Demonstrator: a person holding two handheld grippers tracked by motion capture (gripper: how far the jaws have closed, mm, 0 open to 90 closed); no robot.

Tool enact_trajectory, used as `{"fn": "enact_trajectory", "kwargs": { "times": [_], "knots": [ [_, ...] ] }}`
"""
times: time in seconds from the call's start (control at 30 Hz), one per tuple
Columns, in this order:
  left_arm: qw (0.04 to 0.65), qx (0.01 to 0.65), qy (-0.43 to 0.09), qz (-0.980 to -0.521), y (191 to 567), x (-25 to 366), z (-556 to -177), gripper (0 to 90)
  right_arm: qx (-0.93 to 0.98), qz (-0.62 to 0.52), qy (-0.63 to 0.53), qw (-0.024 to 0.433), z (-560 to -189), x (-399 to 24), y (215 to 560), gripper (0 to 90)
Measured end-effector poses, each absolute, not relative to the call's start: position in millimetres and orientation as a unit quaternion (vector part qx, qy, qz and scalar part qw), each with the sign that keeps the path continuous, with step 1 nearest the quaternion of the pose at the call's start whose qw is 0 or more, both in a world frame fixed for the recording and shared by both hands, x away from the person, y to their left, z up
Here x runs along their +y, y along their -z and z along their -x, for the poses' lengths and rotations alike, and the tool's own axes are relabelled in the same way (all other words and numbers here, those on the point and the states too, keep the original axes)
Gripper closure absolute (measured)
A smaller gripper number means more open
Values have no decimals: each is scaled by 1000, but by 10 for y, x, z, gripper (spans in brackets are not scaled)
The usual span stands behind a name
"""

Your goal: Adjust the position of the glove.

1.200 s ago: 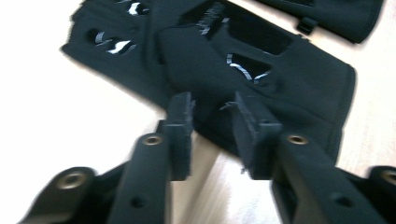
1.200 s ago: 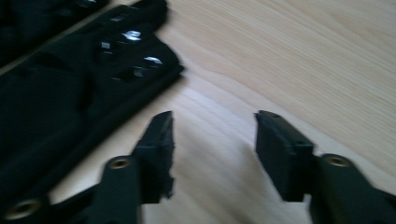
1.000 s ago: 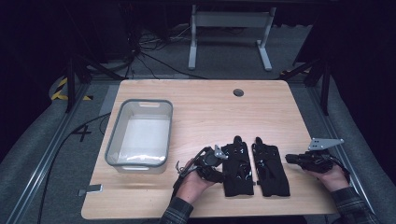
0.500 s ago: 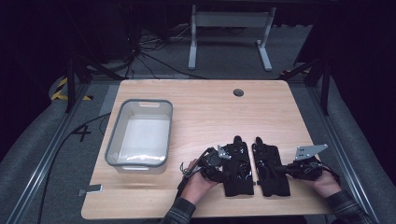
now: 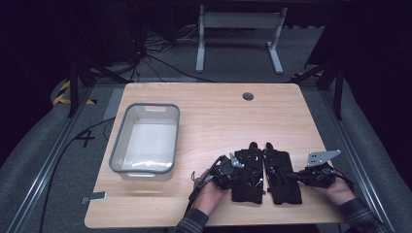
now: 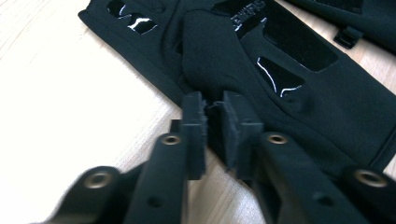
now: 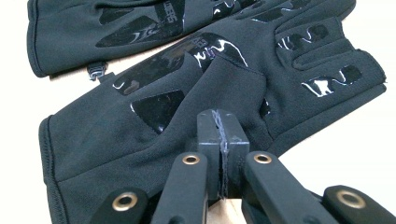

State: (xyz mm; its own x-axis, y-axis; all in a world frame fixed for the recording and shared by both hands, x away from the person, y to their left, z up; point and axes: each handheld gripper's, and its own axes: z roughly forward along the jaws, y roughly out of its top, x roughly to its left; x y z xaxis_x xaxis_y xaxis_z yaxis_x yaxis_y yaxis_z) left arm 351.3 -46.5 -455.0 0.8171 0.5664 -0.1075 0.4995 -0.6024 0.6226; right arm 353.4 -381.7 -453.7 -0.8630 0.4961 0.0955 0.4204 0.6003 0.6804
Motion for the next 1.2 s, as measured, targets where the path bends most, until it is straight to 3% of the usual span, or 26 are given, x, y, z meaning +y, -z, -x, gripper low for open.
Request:
{"fn": "enact_trajectory", "kwargs": {
  "times": [0.3, 0.67, 1.2],
  "knots": [
    [360, 330, -20, -872, 4553, -405, -3550, 873, 894, -254, -365, 51, -3532, -3816, 4535, 900],
    [448, 312, 2, -838, 4311, -336, -3551, 876, 897, -248, -363, 49, -3536, -3747, 4533, 900],
    [488, 282, -4, -826, 4074, -397, -3639, 876, 902, -232, -360, 47, -3633, -3567, 4530, 900]
  ]
}}
